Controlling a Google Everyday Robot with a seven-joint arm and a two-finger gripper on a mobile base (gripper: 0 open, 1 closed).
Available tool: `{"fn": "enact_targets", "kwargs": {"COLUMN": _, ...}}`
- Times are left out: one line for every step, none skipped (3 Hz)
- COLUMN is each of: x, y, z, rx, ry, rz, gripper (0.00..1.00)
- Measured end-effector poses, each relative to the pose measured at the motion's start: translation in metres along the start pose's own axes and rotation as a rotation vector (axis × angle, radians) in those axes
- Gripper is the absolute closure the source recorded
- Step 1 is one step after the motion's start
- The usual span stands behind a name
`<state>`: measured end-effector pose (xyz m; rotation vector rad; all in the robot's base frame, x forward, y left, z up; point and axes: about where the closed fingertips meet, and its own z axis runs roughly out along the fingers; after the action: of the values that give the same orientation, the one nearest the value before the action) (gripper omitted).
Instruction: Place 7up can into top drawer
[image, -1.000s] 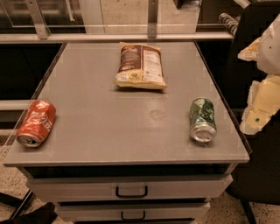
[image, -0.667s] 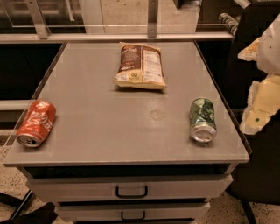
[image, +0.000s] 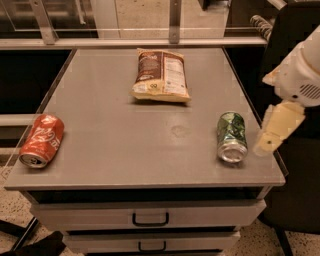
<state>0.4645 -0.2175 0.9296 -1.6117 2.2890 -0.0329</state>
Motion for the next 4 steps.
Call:
{"fn": "enact_targets", "kwargs": {"x": -0.003, "y": -0.021, "z": 0.042, "rx": 0.03, "ry": -0.009, "rz": 0.1, "gripper": 0.0}}
{"fn": "enact_targets", "kwargs": {"x": -0.003, "y": -0.021, "z": 0.042, "rx": 0.03, "ry": -0.009, "rz": 0.1, "gripper": 0.0}}
{"fn": "enact_targets", "kwargs": {"x": -0.01, "y": -0.01, "z": 0.045, "rx": -0.017, "ry": 0.009, "rz": 0.041, "gripper": 0.0}}
{"fn": "enact_targets", "kwargs": {"x": -0.02, "y": 0.019, "z": 0.046, "rx": -0.086, "ry": 0.034, "rz": -0.01, "gripper": 0.0}}
